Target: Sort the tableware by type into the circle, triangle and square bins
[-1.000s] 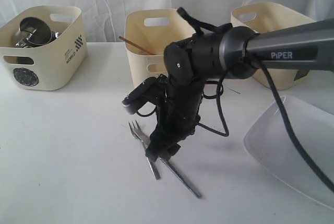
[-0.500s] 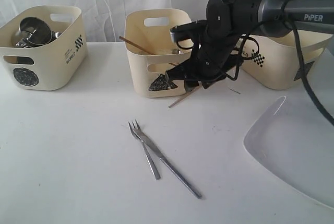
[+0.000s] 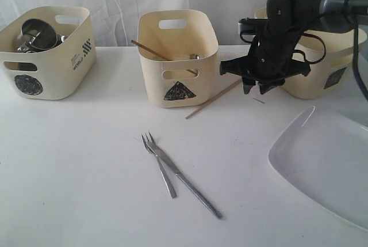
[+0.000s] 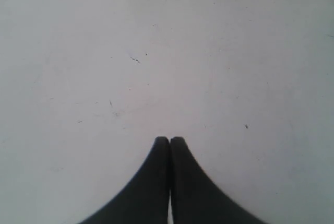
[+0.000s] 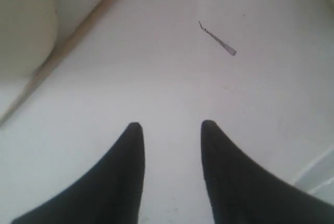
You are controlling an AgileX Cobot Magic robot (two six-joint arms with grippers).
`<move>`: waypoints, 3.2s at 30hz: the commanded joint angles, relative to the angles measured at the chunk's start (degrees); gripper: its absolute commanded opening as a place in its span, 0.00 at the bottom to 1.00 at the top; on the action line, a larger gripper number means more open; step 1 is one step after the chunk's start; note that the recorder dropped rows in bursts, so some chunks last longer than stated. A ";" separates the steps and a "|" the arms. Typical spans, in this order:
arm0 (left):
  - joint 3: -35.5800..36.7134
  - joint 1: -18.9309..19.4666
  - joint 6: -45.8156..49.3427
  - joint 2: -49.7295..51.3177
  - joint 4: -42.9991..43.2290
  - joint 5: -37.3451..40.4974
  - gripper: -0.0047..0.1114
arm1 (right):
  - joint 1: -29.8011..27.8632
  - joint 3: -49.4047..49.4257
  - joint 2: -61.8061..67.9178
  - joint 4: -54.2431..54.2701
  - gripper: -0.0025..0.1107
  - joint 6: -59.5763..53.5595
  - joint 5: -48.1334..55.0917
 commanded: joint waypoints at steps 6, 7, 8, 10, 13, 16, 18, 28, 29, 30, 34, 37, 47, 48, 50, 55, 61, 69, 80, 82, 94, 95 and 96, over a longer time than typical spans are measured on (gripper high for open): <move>0.44 -0.24 0.12 -0.22 -0.59 1.58 0.05 | -0.11 -11.13 11.47 6.00 0.22 0.46 -9.17; 0.44 -0.24 0.12 -0.22 -0.59 1.58 0.05 | -0.11 -13.10 13.21 6.63 0.22 0.46 -8.73; 0.44 -0.24 0.12 -0.22 -0.59 1.58 0.05 | -0.11 -14.45 14.19 6.63 0.22 0.46 -8.69; 0.44 -0.24 0.12 -0.22 -0.59 1.58 0.05 | -0.11 -17.23 15.88 6.63 0.22 0.46 -8.69; 0.44 -0.24 0.12 -0.22 -0.59 1.58 0.05 | -0.11 -19.80 17.09 6.63 0.22 0.56 -9.24; 0.44 -0.24 0.12 -0.22 -0.59 1.58 0.05 | -0.11 -20.34 17.48 6.52 0.22 0.56 -11.95; 0.44 -0.24 0.12 -0.22 -0.59 1.58 0.05 | -0.11 -20.34 17.89 6.40 0.22 0.46 -14.22; 0.44 -0.24 0.12 -0.22 -0.59 1.58 0.05 | -0.11 -20.34 21.28 4.54 0.22 0.33 -15.75; 0.44 -0.24 0.12 -0.22 -0.59 1.58 0.05 | -0.11 -20.34 21.56 4.44 0.22 0.33 -15.75; 0.44 -0.24 0.12 -0.22 -0.59 1.58 0.05 | -0.11 -20.34 21.88 4.44 0.22 0.33 -15.44; 0.44 -0.24 0.12 -0.22 -0.59 1.58 0.05 | -0.11 -20.20 22.01 4.44 0.22 0.19 -11.43; 0.44 -0.24 0.12 -0.22 -0.59 1.58 0.05 | -0.11 -20.20 21.62 4.31 0.22 -3.12 -4.47; 0.44 -0.24 0.12 -0.22 -0.59 1.58 0.05 | -0.11 -20.82 19.04 3.84 0.22 -11.80 5.77; 0.44 -0.24 0.12 -0.22 -0.59 1.58 0.05 | -0.11 -21.21 18.52 3.84 0.22 -11.80 5.77; 0.44 -0.24 0.12 -0.22 -0.59 1.58 0.05 | -0.11 -22.00 17.38 3.95 0.22 -11.69 6.32; 0.44 -0.24 0.12 -0.22 -0.59 1.58 0.05 | -0.11 -22.38 14.02 3.95 0.23 -11.69 13.57; 0.44 -0.24 0.12 -0.22 -0.59 1.58 0.05 | -0.11 -22.38 12.40 3.95 0.33 -12.73 22.59; 0.44 -0.24 0.12 -0.22 -0.59 1.58 0.05 | -0.11 -21.50 12.09 3.95 0.51 -3.90 21.28; 0.44 -0.24 0.12 -0.22 -0.59 1.58 0.05 | 0.28 -21.50 12.09 6.67 0.51 35.51 22.59; 0.44 -0.24 0.12 -0.22 -0.59 1.58 0.05 | 1.17 -21.50 12.09 6.09 0.51 36.59 22.59; 0.44 -0.24 0.12 -0.22 -0.59 1.58 0.05 | 2.62 -19.58 14.98 -3.09 0.51 46.32 22.59; 0.44 -0.24 0.12 -0.22 -0.59 1.58 0.05 | 2.62 -19.47 15.67 -3.20 0.51 46.32 22.59; 0.44 -0.24 0.12 -0.22 -0.59 1.58 0.05 | 2.62 -19.47 16.08 -3.20 0.51 46.32 22.59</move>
